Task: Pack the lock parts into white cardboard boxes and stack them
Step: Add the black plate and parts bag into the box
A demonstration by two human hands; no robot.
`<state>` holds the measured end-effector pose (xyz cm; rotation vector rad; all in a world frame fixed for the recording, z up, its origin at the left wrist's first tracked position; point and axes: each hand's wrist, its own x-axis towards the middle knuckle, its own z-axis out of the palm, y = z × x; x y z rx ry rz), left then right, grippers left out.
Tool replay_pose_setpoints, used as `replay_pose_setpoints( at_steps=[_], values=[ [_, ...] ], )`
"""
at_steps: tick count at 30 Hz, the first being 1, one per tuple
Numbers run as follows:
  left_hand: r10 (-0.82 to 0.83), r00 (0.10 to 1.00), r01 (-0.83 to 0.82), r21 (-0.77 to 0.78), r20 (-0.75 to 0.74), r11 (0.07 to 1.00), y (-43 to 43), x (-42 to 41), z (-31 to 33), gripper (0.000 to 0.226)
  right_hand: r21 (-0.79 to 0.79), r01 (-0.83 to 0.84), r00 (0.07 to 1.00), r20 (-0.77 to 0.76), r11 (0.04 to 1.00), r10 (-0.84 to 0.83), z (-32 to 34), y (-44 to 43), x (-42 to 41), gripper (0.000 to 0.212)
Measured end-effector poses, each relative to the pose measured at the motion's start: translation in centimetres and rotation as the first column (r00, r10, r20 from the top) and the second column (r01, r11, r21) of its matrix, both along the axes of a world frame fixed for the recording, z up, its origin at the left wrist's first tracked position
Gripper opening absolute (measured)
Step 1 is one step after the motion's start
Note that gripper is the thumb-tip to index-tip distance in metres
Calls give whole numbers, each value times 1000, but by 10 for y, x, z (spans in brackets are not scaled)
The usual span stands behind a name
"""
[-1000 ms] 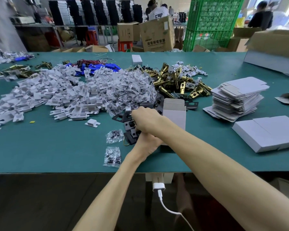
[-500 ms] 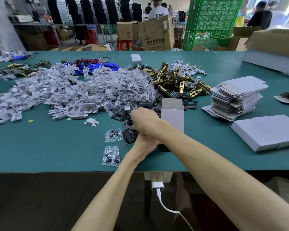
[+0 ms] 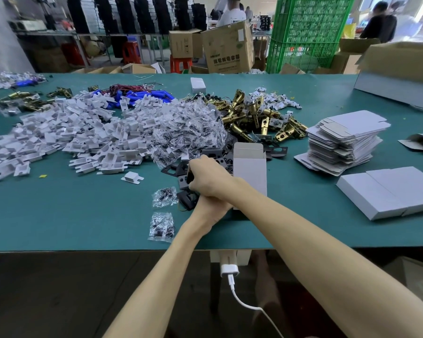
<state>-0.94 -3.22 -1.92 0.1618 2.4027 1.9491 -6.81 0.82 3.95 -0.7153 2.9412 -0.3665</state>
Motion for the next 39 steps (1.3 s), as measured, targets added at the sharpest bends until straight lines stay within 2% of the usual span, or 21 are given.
replay_pose_setpoints(
  at_steps=[3, 7, 9, 11, 14, 16, 19, 21, 23, 26, 28, 31, 34, 36, 39],
  values=[
    [15, 1000, -16, 45, 18, 999, 1, 0, 0, 25, -123, 54, 998, -11, 991, -56, -3, 5, 0, 10],
    [34, 999, -34, 68, 6, 997, 2, -2, -1, 30, -333, 56, 998, -19, 941, -66, -4, 12, 1, 23],
    [31, 999, -29, 81, -24, 996, 2, -4, 0, 27, -509, 63, 996, -26, 858, -88, -2, 14, 4, 15],
    [21, 998, -16, 96, -54, 995, 1, -4, 2, 20, -671, 115, 990, 20, 733, -137, 2, 18, 9, 6],
    [-5, 997, 13, 98, -75, 995, 1, -4, 3, 18, -821, 227, 974, 191, 525, -123, 13, 29, 16, 17],
    [-21, 996, 30, 105, -84, 994, 0, -5, 1, 22, -844, 247, 968, 239, 476, -78, 22, 37, 20, 14],
    [-41, 996, 53, 148, -83, 988, 0, -5, 1, 35, -882, 218, 971, 241, 418, 0, 37, 49, 27, 41],
    [-50, 997, 61, 192, -63, 980, 1, -4, 2, 44, -905, 160, 983, 184, 395, 22, 47, 62, 29, 35],
    [-52, 998, 60, 234, -40, 971, 1, -4, 2, 46, -895, 131, 991, 135, 427, -20, 56, 76, 29, 26],
    [-51, 998, 56, 259, -24, 964, 1, -4, 2, 43, -846, 141, 987, 82, 515, -136, 65, 97, 21, 24],
    [-58, 998, 63, 264, -28, 963, 1, -4, 1, 45, -773, 126, 983, 14, 622, -182, 68, 111, 17, 24],
    [-71, 996, 81, 263, -50, 961, 0, -4, 1, 49, -581, 120, 968, -110, 805, -224, 68, 126, 13, 22],
    [-76, 995, 90, 262, -60, 961, -1, -4, 1, 48, -468, 108, 956, -194, 877, -221, 70, 135, 13, 13],
    [-74, 995, 87, 261, -62, 961, -1, -5, 0, 47, -407, 112, 943, -245, 906, -226, 71, 138, 15, 19],
    [-69, 996, 82, 266, -57, 960, -1, -5, 0, 45, -361, 112, 950, -234, 926, -206, 71, 142, 16, 26]
  ],
)
